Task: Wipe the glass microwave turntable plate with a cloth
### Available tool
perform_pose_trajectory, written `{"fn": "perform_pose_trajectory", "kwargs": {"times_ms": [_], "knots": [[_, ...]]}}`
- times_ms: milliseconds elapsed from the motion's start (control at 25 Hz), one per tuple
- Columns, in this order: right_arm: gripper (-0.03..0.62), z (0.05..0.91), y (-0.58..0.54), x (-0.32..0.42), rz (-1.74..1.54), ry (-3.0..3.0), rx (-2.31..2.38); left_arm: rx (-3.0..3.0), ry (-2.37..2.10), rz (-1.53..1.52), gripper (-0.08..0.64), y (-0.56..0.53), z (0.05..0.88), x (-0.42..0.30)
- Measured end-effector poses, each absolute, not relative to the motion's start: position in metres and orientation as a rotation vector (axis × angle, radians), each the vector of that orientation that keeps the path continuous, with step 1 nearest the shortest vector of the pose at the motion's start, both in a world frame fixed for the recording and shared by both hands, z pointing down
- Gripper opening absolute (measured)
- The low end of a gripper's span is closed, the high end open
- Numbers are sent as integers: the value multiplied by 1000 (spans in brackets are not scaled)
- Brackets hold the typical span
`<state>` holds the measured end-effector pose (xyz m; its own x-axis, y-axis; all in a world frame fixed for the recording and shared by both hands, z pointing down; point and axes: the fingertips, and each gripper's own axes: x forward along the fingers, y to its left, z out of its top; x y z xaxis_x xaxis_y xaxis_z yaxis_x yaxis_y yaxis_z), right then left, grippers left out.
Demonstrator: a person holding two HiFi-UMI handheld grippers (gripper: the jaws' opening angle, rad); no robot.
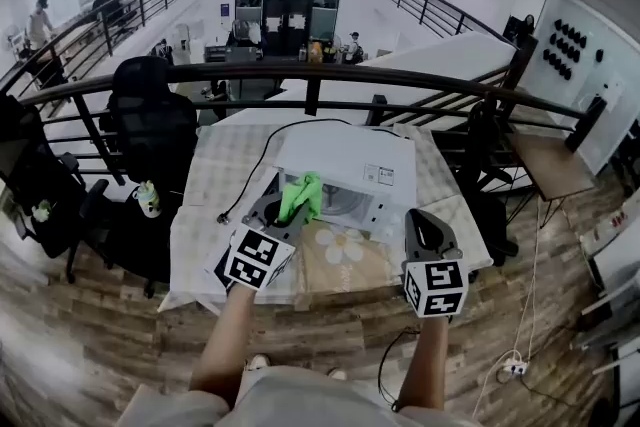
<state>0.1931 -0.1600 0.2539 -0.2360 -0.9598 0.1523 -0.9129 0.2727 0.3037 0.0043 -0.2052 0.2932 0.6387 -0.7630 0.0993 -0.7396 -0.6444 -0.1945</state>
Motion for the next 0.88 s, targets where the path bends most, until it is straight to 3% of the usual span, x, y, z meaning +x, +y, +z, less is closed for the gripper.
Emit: {"fn": "perform_pose_trajectory", "kwargs": {"times_ms": [880], "knots": [[14,229,-152,185,-292,-2195,1730,-2712,1138,-200,58,-188,255,23]]}}
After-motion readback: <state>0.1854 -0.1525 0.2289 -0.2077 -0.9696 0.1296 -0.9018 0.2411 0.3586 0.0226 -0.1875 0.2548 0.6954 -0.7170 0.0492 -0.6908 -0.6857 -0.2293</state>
